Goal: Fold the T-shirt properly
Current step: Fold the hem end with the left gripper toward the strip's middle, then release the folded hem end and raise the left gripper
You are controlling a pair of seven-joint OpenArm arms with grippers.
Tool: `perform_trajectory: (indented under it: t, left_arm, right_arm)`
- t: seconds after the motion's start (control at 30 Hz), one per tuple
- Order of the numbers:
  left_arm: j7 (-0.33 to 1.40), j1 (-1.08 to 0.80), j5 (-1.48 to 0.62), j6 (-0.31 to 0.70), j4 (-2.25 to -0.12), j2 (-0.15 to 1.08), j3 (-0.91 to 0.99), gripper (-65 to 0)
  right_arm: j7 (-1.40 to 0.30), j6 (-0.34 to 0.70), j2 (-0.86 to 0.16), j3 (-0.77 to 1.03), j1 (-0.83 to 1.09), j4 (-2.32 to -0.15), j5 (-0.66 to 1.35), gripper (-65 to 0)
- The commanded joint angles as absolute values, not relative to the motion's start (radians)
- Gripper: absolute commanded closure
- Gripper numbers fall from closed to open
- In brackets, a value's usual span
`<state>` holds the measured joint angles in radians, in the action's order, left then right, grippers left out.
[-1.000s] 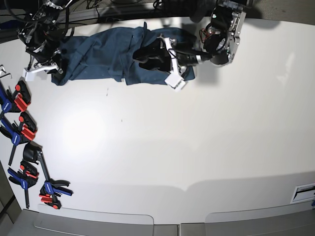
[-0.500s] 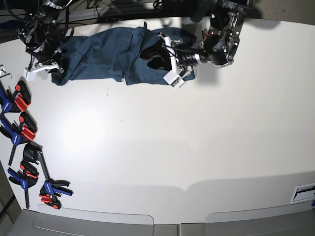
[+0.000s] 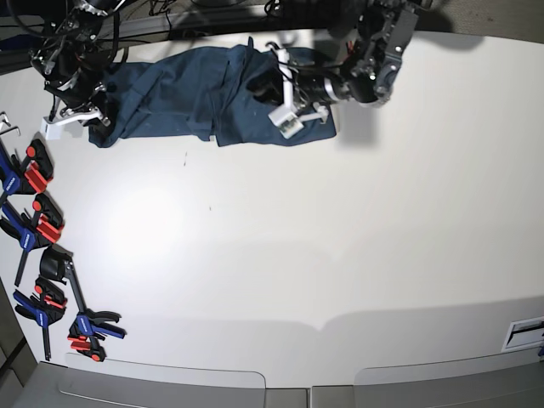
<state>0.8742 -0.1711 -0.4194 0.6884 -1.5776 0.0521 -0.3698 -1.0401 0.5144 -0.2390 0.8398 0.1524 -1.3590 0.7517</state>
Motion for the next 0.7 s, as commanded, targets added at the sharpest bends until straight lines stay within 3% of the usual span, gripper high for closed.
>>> perform_trajectory:
  t: [0.0, 0.27, 0.67]
  left_arm:
    - [0.834, -0.163, -0.421, 0.686, -1.597, 0.045, -0.402, -10.3]
    - [0.698, -0.16, -0.257, 0.537, -1.597, 0.044, -0.601, -10.3]
    - [0.698, -0.16, -0.252, 0.537, -1.597, 0.045, -0.616, -10.3]
  right_arm:
    - [-1.025, 0.519, -0.258, 0.844, 0.146, -1.373, 0.77, 0.0]
    - [-1.026, 0.519, -0.258, 0.844, 0.147, -1.373, 0.77, 0.0]
    - [-1.047, 0.521, -0.316, 0.844, 0.146, -1.375, 0.769, 0.0]
